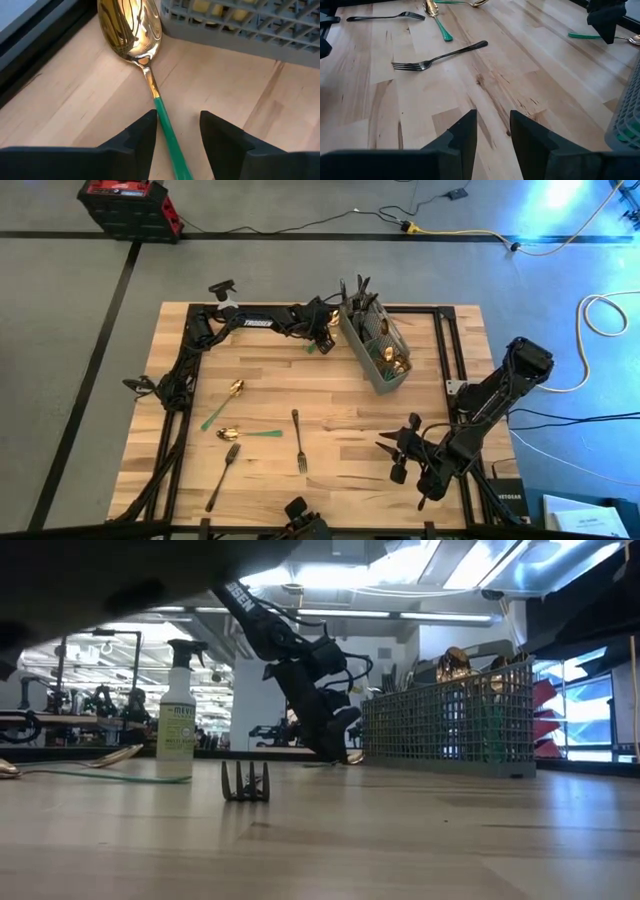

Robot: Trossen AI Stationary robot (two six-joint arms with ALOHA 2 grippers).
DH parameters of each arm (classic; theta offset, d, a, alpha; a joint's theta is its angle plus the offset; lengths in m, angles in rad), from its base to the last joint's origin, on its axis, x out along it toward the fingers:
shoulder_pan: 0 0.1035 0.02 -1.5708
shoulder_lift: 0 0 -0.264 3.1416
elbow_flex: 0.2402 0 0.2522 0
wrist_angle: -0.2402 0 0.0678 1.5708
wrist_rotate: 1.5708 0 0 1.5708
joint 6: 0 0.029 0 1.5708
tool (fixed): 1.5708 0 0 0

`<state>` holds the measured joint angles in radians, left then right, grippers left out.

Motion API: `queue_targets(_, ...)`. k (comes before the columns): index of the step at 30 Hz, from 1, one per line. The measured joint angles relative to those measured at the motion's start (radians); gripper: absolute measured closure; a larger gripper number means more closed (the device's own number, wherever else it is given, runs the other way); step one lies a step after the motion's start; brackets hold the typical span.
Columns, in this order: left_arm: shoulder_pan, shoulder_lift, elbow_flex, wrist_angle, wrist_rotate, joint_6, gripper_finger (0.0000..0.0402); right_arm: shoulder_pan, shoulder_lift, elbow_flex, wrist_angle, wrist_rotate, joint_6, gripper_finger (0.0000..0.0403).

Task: Sort silverware
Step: Put the green spoon into the silverware basket

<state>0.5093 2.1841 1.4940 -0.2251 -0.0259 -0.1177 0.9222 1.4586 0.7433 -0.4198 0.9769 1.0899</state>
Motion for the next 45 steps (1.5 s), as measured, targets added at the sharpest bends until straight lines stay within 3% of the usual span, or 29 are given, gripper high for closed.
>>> queue_targets(9,-0.03,-0.013,0.0,-0.054,-0.093,0.078,0.0323,0.0,0.0,0.0,-0.001,-0.001,-0.015,0.0304)
queue_targets(30,0.002,-0.014,0.009,-0.053,-0.003,0.083,0.0328,0.0,0.0,0.0,0.0,-0.001,-0.048,0.0304)
queue_targets(39,0.011,-0.018,0.04,-0.103,-0.018,0.059,0.0396,0.0,0.0,0.0,-0.001,-0.001,-0.048,0.0304)
queue_targets(45,0.009,-0.018,0.04,-0.073,-0.024,0.04,0.0373,0.0,0.0,0.0,-0.001,-0.001,-0.051,0.0304)
